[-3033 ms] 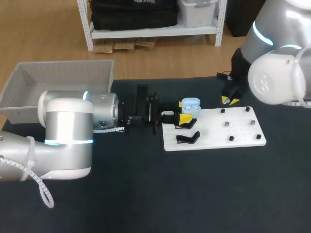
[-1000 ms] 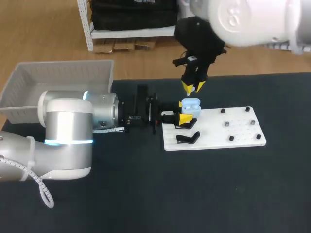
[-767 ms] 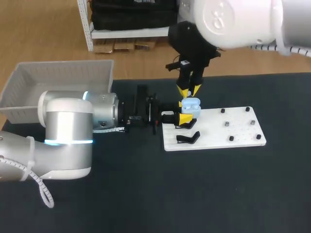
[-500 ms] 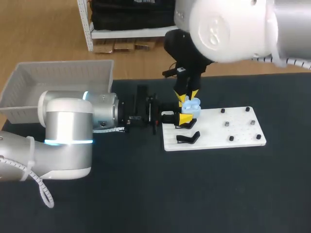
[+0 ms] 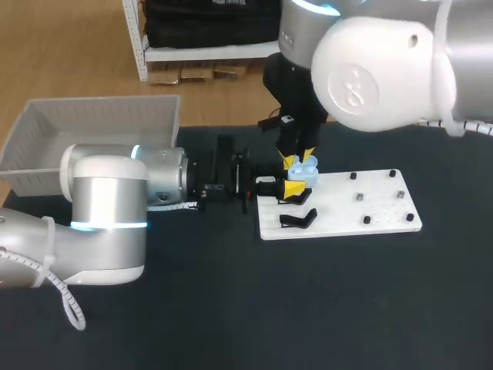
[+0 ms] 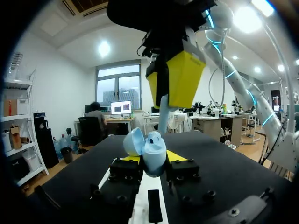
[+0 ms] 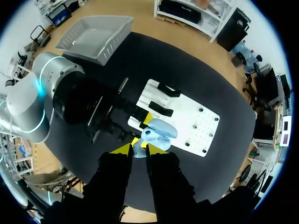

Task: Pick up each earbud case from the left stands, insert the matching earbuds, close the lid, and place the case in the box.

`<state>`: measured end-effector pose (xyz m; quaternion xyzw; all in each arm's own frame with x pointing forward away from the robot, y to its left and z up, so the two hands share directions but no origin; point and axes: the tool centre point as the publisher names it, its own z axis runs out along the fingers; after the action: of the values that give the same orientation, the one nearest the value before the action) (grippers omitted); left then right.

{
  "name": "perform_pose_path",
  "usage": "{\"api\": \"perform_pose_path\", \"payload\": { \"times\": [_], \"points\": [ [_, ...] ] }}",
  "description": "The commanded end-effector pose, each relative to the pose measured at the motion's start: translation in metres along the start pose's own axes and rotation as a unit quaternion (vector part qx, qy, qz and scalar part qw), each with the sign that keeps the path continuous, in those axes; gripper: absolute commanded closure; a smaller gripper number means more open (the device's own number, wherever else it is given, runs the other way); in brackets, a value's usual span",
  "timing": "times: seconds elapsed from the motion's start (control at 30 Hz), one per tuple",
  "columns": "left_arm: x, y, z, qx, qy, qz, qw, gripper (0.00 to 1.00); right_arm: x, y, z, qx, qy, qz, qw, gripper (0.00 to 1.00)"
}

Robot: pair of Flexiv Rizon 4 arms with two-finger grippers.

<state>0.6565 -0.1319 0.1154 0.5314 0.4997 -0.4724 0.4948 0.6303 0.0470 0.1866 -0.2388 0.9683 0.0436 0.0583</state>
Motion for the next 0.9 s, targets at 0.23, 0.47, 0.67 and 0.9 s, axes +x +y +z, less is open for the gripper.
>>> {"api": "perform_pose_path", "payload": {
  "times": [0.23, 0.47, 0.67, 0.9],
  "points": [
    [0.001, 0.0, 0.0, -0.002, -0.002, 0.002, 1.0, 1.0, 0.007, -0.007, 0.008, -0.002, -0.033, -0.003, 0.999, 1.0],
    [0.001, 0.0, 0.0, -0.002, -0.002, 0.002, 1.0, 1.0, 0.003, -0.009, 0.012, -0.001, -0.043, -0.007, 0.999, 1.0],
    [0.001, 0.0, 0.0, -0.002, -0.002, 0.002, 1.0, 1.0, 0.001, -0.012, 0.015, 0.0, -0.045, -0.01, 0.999, 1.0],
    [0.001, 0.0, 0.0, -0.002, -0.002, 0.002, 1.0, 1.0, 0.0, -0.012, 0.016, 0.001, -0.049, -0.014, 0.999, 1.0]
  ]
}}
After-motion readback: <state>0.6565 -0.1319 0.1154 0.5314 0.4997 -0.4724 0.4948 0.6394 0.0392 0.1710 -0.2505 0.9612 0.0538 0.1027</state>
